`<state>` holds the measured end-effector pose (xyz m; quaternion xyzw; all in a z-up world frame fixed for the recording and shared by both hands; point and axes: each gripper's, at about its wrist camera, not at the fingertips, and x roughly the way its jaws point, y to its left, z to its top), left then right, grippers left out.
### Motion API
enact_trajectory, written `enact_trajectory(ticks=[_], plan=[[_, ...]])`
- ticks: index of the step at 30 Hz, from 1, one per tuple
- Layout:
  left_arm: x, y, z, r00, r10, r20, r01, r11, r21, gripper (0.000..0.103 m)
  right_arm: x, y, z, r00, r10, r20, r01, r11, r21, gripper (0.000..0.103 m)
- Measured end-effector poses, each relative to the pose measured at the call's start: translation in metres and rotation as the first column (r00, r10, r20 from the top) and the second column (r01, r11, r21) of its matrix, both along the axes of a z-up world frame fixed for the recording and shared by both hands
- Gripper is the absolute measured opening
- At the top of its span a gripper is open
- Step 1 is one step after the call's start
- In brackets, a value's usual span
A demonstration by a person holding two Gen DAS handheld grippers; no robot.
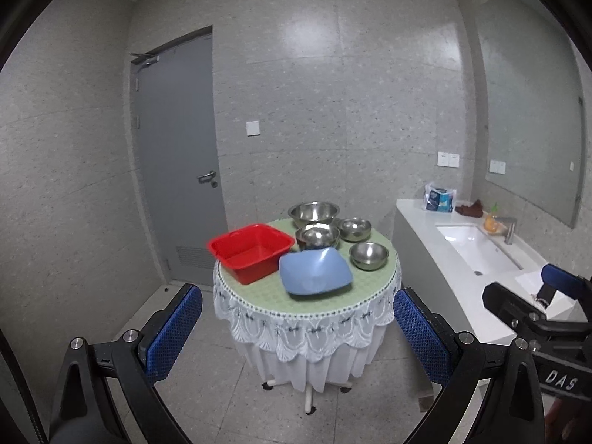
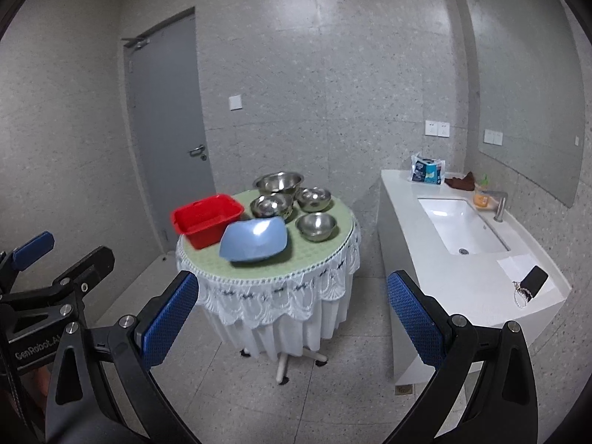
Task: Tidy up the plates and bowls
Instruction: 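Lower both open grippers toward the large steel bowl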
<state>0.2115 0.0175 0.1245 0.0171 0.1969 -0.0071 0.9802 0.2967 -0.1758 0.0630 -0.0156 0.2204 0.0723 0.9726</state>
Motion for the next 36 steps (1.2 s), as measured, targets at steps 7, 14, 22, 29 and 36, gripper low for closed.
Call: enact_trajectory(ticks=[7,14,22,29,36], plan=[[0.068,0.037,0.002,1.000,-0.030,0.005,0.030,1.000,-0.007,0.102,0.043,0.026,0.006,1.000,-0.020,0.000,0.020,1.000,0.012,0.103],[0.109,0.054,-0.002,0.998,-0.054,0.011,0.054,0.998,-0.011,0.102,0.075,0.042,0.004,0.999,-0.041,-0.014,0.041,0.999,0.007,0.103],[0.160,0.064,-0.014,0.996,-0.067,-0.053,0.065,0.997,-0.042,0.102,0.108,0.050,-0.007,0.998,-0.050,-0.044,0.049,0.999,-0.011,0.103],[0.211,0.057,-0.019,0.992,-0.040,-0.120,0.034,0.998,-0.054,0.102,0.150,0.048,-0.023,0.995,-0.036,-0.093,0.036,0.999,-0.009,0.103],[0.288,0.031,-0.033,0.983,0.026,-0.182,-0.032,0.999,-0.034,0.102,0.216,0.040,-0.050,0.989,0.005,-0.146,-0.005,1.000,-0.003,0.103]])
